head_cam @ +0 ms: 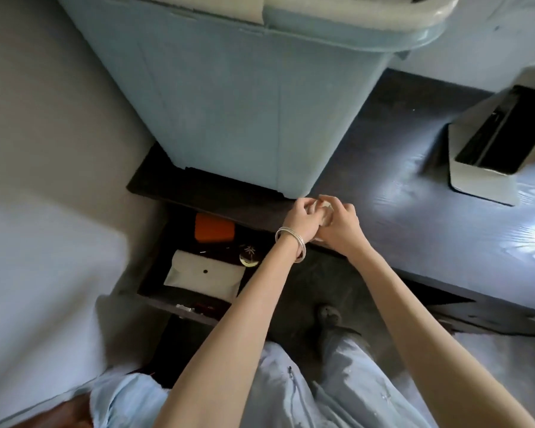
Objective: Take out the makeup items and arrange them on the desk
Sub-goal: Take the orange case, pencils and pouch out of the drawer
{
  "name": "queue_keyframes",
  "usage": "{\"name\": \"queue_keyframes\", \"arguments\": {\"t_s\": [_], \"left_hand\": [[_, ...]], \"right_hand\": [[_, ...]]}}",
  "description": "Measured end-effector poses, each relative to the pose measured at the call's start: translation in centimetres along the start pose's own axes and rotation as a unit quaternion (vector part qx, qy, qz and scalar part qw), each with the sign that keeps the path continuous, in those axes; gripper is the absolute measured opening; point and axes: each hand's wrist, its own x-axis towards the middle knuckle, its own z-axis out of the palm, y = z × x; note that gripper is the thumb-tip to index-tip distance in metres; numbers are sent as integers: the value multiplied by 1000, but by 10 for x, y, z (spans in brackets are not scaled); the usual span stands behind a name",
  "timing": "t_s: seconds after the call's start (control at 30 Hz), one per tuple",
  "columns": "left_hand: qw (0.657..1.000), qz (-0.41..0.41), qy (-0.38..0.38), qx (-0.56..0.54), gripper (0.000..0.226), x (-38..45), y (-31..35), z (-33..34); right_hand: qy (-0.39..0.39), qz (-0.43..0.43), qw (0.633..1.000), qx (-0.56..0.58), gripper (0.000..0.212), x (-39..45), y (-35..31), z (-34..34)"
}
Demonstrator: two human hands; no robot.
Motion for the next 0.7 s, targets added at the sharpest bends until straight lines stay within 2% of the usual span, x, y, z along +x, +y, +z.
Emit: {"name": "queue_keyframes", "arguments": {"t_s": [0.13, 0.27, 0.5, 0.7], "left_hand": [[999, -9, -30, 43, 33, 14, 7, 47], [999, -26, -21, 41, 33, 29, 10, 85], [996, -71, 50, 1, 35, 64, 9, 126], [985, -90, 145, 28, 36, 101, 11, 143]], "right_hand": [[-1, 21, 1000, -3, 73, 15, 38, -30], [-12, 15, 998, -57, 67, 38, 66, -54], [-49, -73, 982, -168, 62, 78, 91, -79], [-73, -119, 973, -185, 57, 121, 99, -84]]}}
